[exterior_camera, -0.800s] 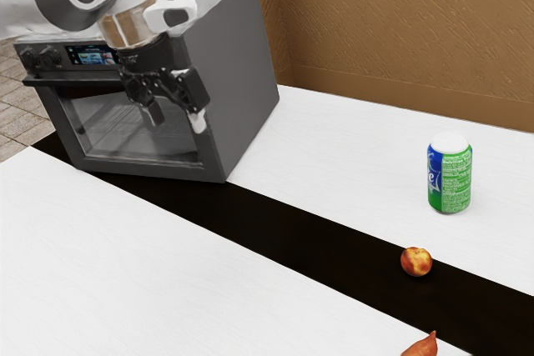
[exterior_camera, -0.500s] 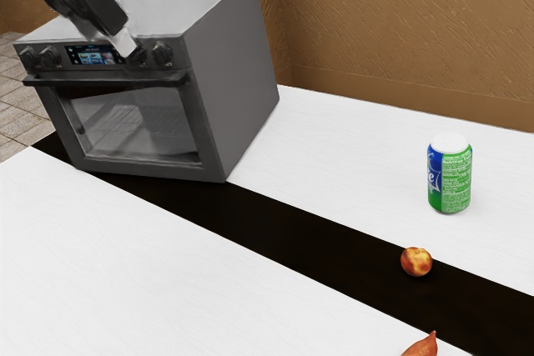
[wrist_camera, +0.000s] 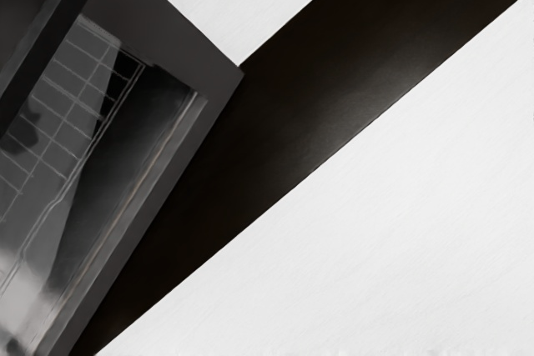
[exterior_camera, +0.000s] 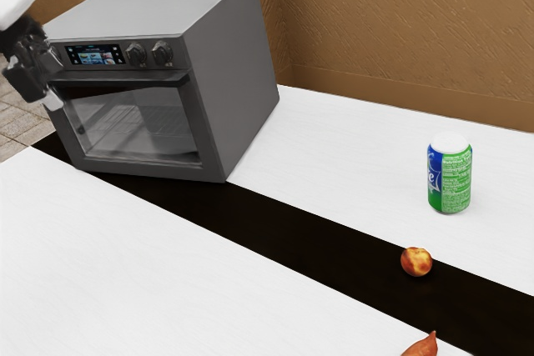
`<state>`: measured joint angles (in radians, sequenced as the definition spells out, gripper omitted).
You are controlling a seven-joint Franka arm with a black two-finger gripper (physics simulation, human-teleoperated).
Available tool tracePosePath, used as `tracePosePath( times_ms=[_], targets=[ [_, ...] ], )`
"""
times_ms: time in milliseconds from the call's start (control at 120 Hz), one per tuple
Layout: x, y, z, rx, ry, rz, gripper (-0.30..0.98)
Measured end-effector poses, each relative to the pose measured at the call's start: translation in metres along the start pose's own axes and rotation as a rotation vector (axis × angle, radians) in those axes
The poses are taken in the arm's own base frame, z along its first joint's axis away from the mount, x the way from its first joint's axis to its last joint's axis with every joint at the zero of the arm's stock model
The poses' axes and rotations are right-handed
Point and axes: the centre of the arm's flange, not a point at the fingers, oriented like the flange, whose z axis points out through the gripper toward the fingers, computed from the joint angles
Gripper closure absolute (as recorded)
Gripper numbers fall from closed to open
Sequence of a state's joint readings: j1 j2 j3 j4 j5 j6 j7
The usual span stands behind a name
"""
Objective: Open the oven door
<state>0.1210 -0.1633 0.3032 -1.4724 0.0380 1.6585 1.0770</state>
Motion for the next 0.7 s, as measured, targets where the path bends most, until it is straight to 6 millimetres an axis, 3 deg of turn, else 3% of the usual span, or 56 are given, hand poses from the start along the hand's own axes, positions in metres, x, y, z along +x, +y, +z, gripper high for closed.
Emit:
tracePosePath(
  times_ms=[33,125,175,333,517,608,700],
  targets=[
    [-0.002,-0.002,0.004,-0.003,0.007,0.037,0.0],
    [-0.046,-0.022,0.015,-0.011,0.007,0.065,0.0],
    [-0.055,-0.027,0.018,-0.01,0.01,0.102,0.0],
    [-0.04,-0.027,0.027,0.018,-0.038,0.29,0.0],
    [-0.043,-0.037,0.032,0.038,-0.058,0.396,0.0],
    [-0.045,-0.048,0.054,0.025,-0.109,0.431,0.0],
    [-0.029,-0.068,0.071,0.034,-0.172,0.479,0.0]
  ],
)
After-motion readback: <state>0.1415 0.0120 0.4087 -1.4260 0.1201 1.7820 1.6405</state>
